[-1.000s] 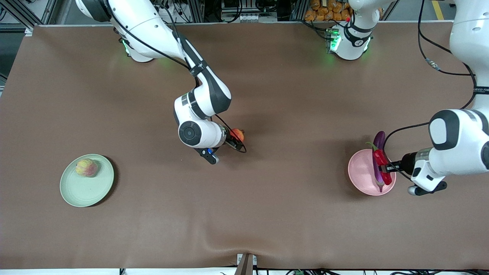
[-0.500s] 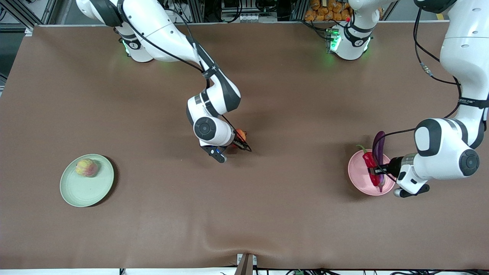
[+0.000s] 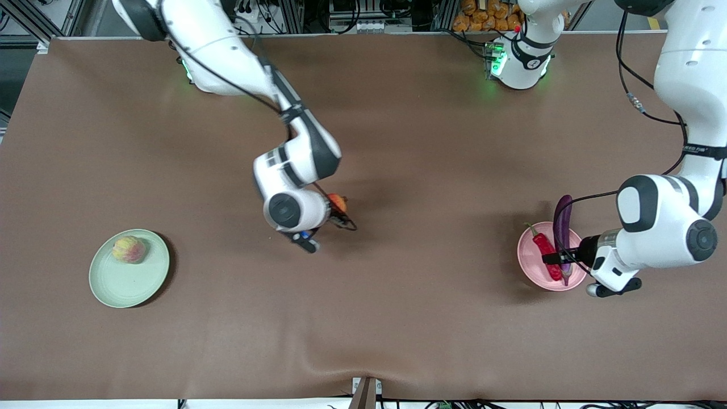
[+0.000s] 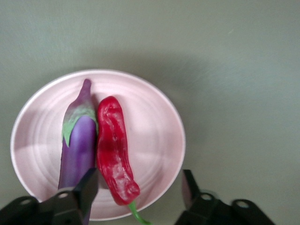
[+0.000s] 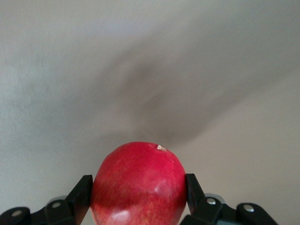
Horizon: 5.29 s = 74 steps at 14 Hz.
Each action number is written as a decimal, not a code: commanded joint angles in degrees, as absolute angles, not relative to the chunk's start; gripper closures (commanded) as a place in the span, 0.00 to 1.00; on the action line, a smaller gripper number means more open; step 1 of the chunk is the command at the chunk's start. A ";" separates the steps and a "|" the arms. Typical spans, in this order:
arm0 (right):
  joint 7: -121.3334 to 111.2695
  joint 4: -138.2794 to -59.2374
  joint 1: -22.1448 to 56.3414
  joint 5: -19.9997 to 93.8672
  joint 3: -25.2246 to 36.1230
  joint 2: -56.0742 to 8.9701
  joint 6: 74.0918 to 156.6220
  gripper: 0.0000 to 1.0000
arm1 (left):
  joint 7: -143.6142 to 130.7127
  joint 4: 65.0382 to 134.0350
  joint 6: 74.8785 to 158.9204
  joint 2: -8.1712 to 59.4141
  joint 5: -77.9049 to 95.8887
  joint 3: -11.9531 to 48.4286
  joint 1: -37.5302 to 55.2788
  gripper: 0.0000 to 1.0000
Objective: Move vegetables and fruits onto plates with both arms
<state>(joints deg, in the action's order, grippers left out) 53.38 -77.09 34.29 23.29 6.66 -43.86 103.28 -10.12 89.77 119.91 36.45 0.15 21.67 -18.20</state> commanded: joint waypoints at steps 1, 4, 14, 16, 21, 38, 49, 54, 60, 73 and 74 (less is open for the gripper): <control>42.42 -72.34 25.35 22.68 5.62 -41.85 90.40 1.00 | -10.20 89.66 115.85 29.37 -0.88 21.53 -17.40 0.00; 26.23 -72.16 12.87 22.85 5.63 -39.64 82.29 1.00 | -9.41 86.85 112.16 25.50 -13.94 23.28 -16.61 0.00; -8.44 -73.04 0.00 4.40 6.15 -42.62 97.81 1.00 | -9.85 78.40 92.39 12.49 -10.29 26.54 -17.05 0.00; -10.70 -72.95 -1.22 3.26 6.07 -43.85 100.18 1.00 | -9.24 78.66 90.45 10.03 -7.93 26.28 -16.96 0.00; -11.78 -73.12 -2.02 3.34 6.06 -46.40 108.80 0.87 | -10.10 79.62 83.59 5.03 -5.19 25.58 -16.36 0.00; -8.26 -66.09 0.70 4.66 5.36 -32.80 81.15 0.00 | -15.38 94.48 82.35 -10.10 -0.70 3.34 4.84 0.00; -5.19 -85.59 1.84 3.69 5.89 -7.32 77.78 0.00 | -14.15 93.96 82.44 -9.76 -0.44 3.52 4.75 0.00; -6.76 -88.34 -0.96 2.03 6.41 -0.88 77.52 0.00 | -14.68 93.52 82.70 -8.97 -0.53 3.69 5.36 0.00; -8.69 -79.72 0.35 -3.35 6.15 -1.76 74.18 0.00 | -15.12 92.46 82.88 -8.17 -0.53 3.52 4.66 0.00; -8.88 -86.49 -5.80 1.58 1.67 3.34 81.91 0.00 | -12.48 91.94 82.62 -8.97 0.35 2.46 2.64 0.00; -8.88 -86.48 -5.71 1.50 1.67 3.34 81.91 0.00 | -11.70 91.06 82.53 -8.44 0.53 2.46 2.64 0.00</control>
<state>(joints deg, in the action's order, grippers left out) -8.14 -84.90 -3.98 1.16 3.25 1.62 81.18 -13.26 92.74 83.08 -8.67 -0.68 2.36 3.20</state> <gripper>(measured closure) 0.000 0.000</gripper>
